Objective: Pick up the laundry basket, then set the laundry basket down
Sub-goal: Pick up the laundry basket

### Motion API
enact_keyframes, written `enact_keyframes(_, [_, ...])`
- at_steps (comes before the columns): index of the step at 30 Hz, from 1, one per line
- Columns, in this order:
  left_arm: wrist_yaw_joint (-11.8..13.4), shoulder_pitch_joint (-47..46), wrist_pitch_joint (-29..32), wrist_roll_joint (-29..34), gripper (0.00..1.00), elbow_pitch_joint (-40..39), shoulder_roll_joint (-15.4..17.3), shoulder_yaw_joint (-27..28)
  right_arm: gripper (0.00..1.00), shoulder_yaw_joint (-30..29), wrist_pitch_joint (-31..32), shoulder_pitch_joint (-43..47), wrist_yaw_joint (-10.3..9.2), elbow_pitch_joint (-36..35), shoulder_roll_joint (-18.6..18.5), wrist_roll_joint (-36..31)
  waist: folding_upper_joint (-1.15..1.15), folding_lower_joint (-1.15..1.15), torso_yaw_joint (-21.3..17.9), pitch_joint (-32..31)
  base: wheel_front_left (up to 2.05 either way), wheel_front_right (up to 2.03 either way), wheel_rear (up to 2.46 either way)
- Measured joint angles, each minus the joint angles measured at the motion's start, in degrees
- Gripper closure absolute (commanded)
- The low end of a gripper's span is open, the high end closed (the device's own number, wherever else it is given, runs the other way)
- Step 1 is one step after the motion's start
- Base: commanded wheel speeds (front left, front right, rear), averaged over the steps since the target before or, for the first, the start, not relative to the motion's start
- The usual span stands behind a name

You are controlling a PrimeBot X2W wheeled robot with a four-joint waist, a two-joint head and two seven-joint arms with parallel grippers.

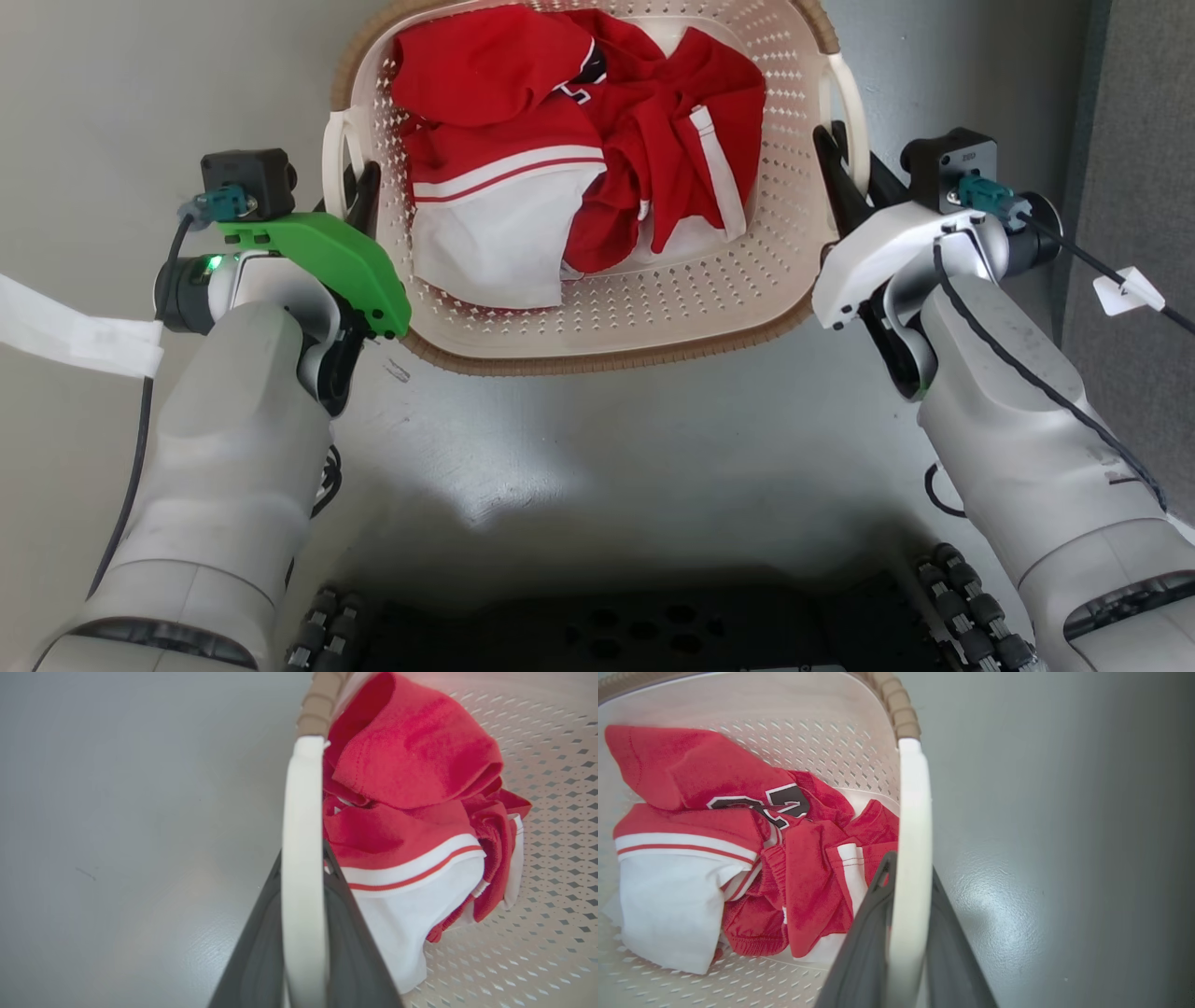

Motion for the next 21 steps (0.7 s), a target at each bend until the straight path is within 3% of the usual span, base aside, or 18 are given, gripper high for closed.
enact_keyframes(21, [0.0,-0.5,-0.5,-2.4,1.00,6.3,-1.3,-2.0,1.00,0.2,0.0,-0.8,1.59,7.1,0.9,2.7,0.00,0.00,-0.1,-6.5,0.00,0.00,0.00])
